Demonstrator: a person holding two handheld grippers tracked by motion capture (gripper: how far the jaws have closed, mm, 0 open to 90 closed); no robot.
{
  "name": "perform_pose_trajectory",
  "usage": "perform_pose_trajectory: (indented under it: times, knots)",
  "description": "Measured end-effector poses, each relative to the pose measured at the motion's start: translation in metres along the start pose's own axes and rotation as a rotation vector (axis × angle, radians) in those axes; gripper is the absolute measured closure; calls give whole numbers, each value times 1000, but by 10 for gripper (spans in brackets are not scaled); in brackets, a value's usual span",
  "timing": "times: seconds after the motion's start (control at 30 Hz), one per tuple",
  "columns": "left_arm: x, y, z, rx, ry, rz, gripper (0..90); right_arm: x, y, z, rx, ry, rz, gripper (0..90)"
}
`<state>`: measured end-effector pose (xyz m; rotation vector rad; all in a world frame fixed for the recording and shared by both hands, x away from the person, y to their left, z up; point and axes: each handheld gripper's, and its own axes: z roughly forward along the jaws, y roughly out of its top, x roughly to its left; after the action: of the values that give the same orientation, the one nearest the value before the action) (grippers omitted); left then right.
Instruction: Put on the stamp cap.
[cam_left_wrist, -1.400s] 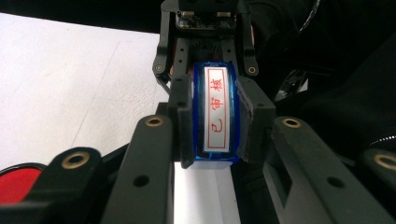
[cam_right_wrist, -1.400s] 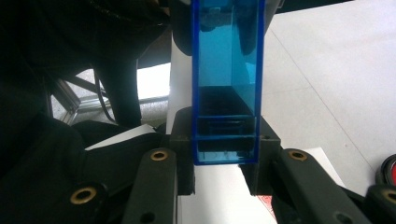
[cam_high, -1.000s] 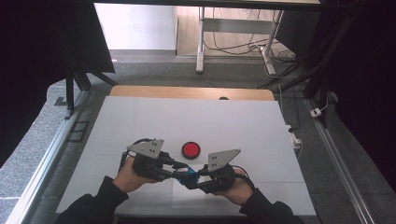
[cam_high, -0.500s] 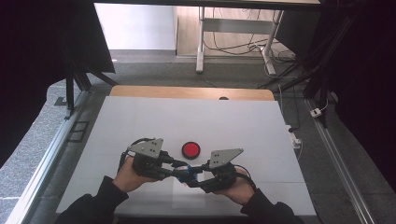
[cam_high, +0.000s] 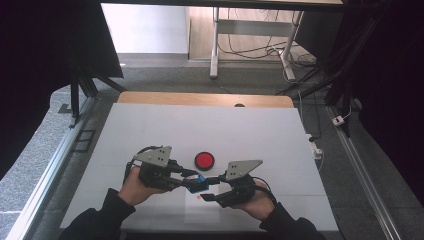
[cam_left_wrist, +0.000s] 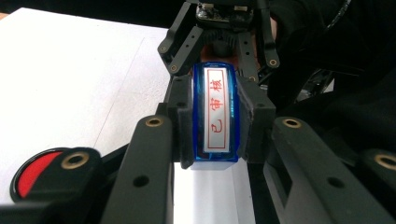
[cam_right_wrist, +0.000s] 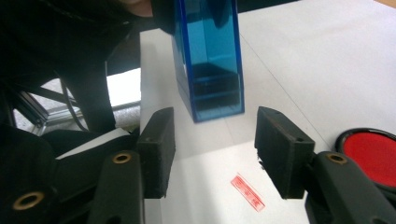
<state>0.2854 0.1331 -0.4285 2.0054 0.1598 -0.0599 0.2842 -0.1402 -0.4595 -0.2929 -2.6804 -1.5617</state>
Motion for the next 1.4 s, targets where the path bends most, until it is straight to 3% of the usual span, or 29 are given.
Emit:
perform_pose_trajectory:
  times: [0.27, 0.8, 1.4]
  knots:
    - [-1, 2, -3, 25, 39, -13, 705, 1, -1, -5, 11, -49, 20, 408]
    - [-2, 4, -10, 109, 169, -63, 705, 6, -6, -21, 47, -192, 55, 262]
    - [7, -3, -24, 140, 280, -133, 705, 9, -17, -45, 46, -292, 124, 130]
